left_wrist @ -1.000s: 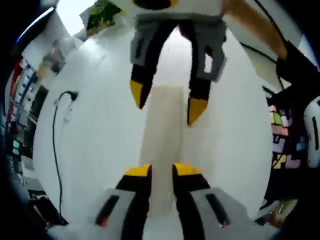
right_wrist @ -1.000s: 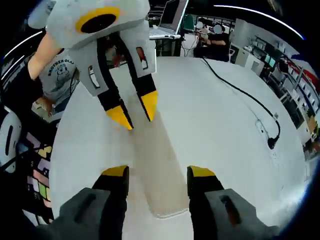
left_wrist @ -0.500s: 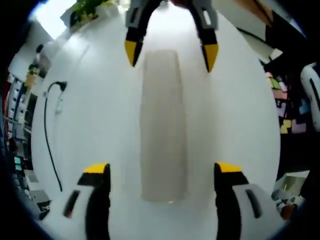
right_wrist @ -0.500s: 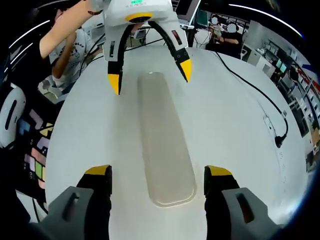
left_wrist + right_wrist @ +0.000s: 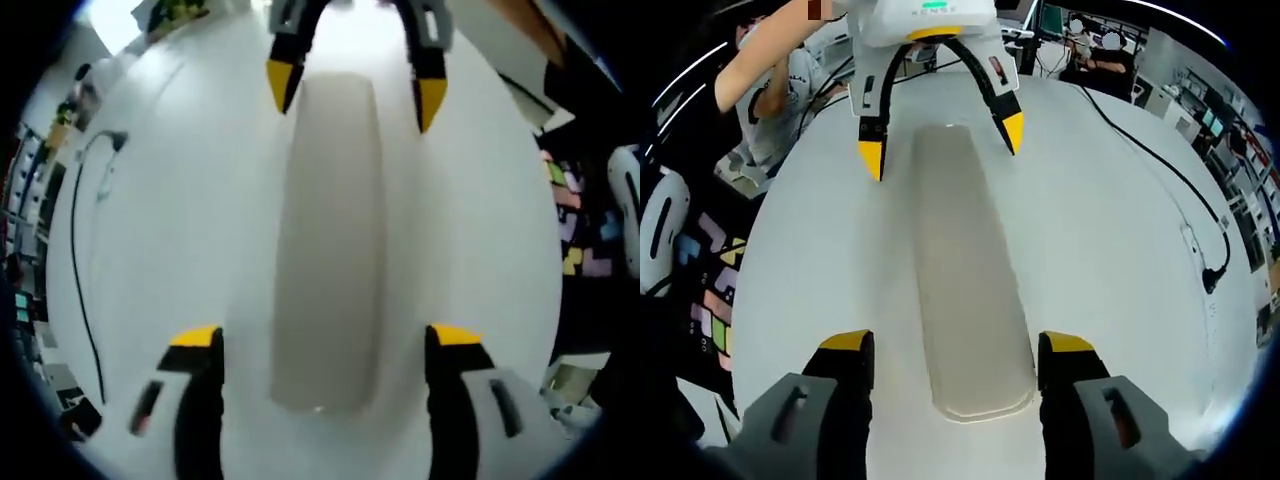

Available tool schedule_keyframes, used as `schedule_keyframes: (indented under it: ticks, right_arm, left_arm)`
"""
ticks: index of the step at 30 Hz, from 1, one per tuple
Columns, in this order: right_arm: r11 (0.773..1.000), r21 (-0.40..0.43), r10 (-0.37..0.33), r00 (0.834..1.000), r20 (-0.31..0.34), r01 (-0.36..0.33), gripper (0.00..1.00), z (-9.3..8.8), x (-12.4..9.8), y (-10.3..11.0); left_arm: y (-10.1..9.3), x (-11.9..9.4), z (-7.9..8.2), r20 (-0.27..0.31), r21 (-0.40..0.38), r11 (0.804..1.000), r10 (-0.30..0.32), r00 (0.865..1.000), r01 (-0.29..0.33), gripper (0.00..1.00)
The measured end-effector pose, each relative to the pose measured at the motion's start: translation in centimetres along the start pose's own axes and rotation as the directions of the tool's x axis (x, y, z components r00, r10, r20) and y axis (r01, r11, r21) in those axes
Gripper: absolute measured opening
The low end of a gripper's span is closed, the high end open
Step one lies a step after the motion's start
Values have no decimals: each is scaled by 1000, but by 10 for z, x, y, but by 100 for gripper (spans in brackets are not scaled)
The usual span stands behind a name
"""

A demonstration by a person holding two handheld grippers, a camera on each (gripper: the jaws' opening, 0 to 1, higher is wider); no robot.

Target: Arrange the utensils inside the cutlery case until each visible utensil rests in its matching compartment.

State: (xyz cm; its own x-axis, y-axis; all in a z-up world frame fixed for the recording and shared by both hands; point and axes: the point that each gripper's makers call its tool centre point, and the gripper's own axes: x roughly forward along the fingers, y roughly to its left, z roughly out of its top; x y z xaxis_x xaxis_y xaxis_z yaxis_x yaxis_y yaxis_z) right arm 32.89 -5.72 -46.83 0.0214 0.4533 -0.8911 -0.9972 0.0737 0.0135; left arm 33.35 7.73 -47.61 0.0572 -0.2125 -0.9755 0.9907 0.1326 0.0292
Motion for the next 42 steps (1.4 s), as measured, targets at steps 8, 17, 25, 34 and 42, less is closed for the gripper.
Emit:
schedule_keyframes:
  ticks: [8,17,25,34,42]
  right_arm:
    - [997,62,-47,999,-28,48,50,-4,3,-15]
    - [994,86,-63,997,-45,67,49,-1,4,-15]
    - [998,47,-47,998,28,46,46,5,4,-12]
    - [999,37,-38,999,-4,38,45,3,3,-11]
    - [998,-10,-55,998,-30,55,45,2,-6,-14]
  left_arm:
    - [-3,3,6,-11,-21,999,-36,999,36,81]
    - [-3,2,4,-18,-46,998,-31,999,30,81]
    - [9,-9,9,45,-101,994,-39,998,43,47]
    - [15,-9,2,61,-102,994,-33,998,39,46]
    - [15,-7,6,51,-87,996,-25,998,30,45]
